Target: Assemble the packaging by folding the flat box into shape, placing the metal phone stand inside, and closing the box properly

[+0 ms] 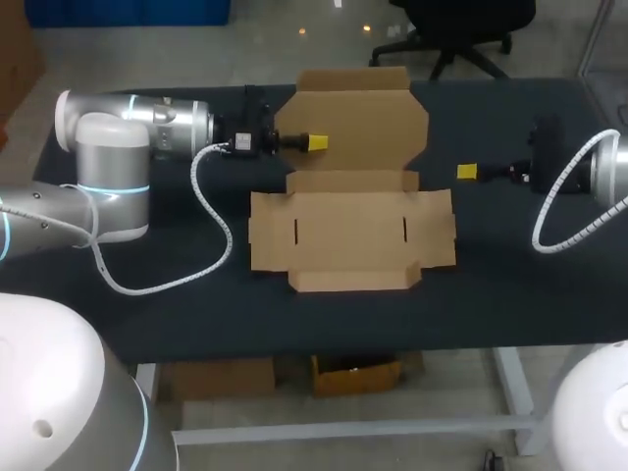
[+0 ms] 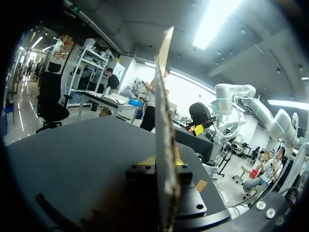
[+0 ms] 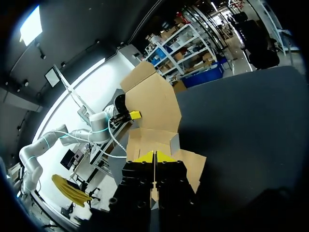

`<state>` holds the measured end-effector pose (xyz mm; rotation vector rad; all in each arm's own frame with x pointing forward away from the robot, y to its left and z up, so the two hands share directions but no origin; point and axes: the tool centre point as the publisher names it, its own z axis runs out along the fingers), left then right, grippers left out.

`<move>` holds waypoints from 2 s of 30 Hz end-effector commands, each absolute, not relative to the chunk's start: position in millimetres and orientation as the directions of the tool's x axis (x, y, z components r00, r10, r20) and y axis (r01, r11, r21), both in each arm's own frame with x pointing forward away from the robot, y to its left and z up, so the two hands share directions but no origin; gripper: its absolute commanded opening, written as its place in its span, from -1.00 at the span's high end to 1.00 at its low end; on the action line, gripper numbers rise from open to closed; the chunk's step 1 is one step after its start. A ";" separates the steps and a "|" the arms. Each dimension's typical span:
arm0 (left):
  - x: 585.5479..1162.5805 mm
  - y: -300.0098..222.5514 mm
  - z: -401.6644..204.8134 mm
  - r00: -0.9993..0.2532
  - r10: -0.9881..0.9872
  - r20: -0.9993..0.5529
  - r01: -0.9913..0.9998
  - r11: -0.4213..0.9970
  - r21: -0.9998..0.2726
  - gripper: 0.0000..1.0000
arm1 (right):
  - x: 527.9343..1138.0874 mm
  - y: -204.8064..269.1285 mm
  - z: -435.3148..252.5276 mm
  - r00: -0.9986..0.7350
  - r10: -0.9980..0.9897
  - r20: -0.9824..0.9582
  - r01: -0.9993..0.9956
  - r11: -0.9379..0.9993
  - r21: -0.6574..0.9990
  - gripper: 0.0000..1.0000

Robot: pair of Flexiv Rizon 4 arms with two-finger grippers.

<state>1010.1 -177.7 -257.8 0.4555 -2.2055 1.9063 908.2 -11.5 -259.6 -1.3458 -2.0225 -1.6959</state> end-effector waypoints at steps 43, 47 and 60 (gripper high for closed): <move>1014.0 -183.3 -253.9 -0.948 -0.085 0.308 -0.317 0.140 -0.938 1.00 | 833.0 -31.6 -227.2 -0.650 0.681 0.339 0.572 0.145 0.807 1.00; 1011.3 -187.6 -248.1 -0.961 -0.095 0.260 -0.272 0.144 -0.952 1.00 | 817.9 -40.7 -232.0 -0.650 0.695 0.307 0.552 0.155 0.819 1.00; 1003.9 -199.0 -232.4 -0.983 -0.115 0.141 -0.155 0.126 -0.980 1.00 | 797.4 -59.3 -242.0 -0.663 0.703 0.257 0.504 0.166 0.847 1.00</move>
